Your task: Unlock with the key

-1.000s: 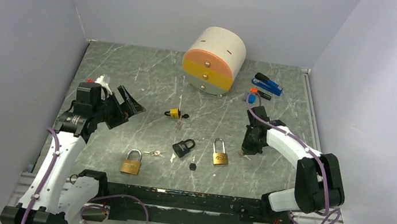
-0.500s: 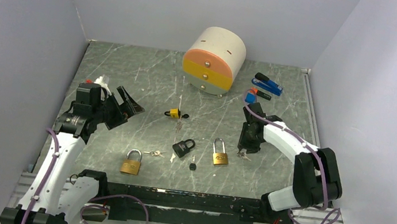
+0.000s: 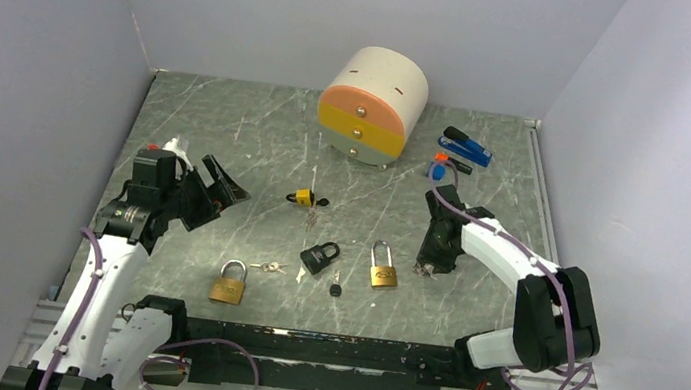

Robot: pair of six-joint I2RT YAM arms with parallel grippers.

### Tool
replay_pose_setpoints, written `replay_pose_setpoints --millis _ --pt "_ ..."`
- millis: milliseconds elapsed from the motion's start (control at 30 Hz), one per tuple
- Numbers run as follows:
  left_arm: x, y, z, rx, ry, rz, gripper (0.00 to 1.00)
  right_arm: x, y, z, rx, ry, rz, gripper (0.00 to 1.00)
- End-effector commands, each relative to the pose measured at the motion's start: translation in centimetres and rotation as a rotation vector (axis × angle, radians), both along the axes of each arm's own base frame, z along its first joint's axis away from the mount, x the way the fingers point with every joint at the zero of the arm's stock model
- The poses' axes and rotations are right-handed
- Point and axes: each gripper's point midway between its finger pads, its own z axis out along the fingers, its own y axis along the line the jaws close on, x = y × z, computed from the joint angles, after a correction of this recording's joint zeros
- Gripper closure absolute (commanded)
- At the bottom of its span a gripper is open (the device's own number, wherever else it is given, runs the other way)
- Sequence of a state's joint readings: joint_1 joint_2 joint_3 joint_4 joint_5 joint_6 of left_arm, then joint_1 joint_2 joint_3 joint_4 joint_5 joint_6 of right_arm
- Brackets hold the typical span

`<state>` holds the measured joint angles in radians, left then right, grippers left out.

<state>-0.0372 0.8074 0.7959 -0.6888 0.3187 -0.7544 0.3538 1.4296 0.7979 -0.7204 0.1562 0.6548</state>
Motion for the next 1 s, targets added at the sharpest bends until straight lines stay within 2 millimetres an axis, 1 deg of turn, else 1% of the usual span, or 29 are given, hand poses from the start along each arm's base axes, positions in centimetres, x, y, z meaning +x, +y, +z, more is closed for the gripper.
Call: replay_pose_setpoints --millis 0,133,333,500,533,600,667,700,767,867,967 --pt "0.1 0.1 0.3 -0.002 -0.009 0.02 0.06 1.4 -0.4 0.7 0.038 -0.095 -0.126 0.65" --pt "0.2 0.2 0.3 -0.006 -0.008 0.026 0.06 1.8 -0.4 0.0 0.076 -0.095 -0.16 0.65" --pt "0.1 0.2 0.2 -0.005 -0.001 0.032 0.06 2.0 -0.2 -1.1 0.078 -0.06 -0.166 0.66" --pt "0.2 0.1 0.1 -0.009 -0.002 0.027 0.06 1.5 0.1 -2.2 0.08 -0.003 -0.167 0.68" --pt "0.2 0.1 0.1 -0.011 -0.002 0.024 0.06 1.3 0.0 -2.5 0.078 0.01 -0.17 0.69" --pt "0.2 -0.1 0.2 -0.016 -0.006 0.016 0.06 0.9 0.1 -3.0 0.079 0.031 -0.171 0.75" --pt "0.2 -0.3 0.2 -0.023 -0.01 0.004 0.06 0.8 0.0 -3.2 0.073 0.037 -0.17 0.86" --pt "0.2 -0.4 0.2 -0.029 -0.015 -0.002 0.06 1.0 0.0 -3.1 0.07 0.031 -0.17 0.92" --pt "0.2 -0.8 0.3 -0.043 -0.021 -0.018 0.06 1.5 -0.1 -2.5 0.064 0.007 -0.165 0.99" --pt "0.2 -1.2 0.2 -0.068 -0.027 -0.037 0.06 2.5 0.0 -1.3 0.059 -0.038 -0.144 1.0" --pt "0.2 -1.6 -0.1 -0.089 -0.026 -0.048 0.06 3.4 0.5 0.3 0.079 -0.1 -0.113 1.0"
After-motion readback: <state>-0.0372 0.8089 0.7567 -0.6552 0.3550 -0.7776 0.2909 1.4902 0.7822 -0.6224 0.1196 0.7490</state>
